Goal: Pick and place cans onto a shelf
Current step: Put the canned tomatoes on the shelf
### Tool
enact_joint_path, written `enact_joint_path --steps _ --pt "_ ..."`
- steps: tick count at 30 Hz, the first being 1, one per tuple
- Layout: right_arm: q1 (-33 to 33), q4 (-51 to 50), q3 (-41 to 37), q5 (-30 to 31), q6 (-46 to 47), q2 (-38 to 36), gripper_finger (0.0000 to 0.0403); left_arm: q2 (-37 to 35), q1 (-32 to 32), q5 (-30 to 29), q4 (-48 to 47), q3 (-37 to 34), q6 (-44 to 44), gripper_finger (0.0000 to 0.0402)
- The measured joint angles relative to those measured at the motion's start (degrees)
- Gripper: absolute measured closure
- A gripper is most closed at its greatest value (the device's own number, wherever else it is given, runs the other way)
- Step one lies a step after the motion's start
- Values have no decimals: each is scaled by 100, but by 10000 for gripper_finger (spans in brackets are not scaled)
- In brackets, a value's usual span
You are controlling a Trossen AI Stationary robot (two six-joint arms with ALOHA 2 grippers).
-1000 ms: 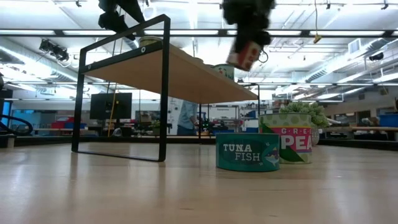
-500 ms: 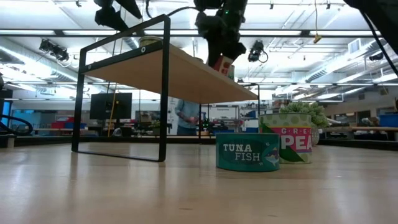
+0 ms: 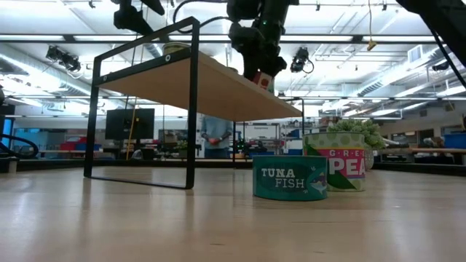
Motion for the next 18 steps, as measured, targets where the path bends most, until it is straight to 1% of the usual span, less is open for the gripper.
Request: enact_joint_path --steps 10,18 --pt "-56 101 0 -133 -180 -1 89 0 0 -1 0 0 -1 6" --pt "-58 141 0 -138 -223 -2 65 0 0 -2 0 0 103 6"
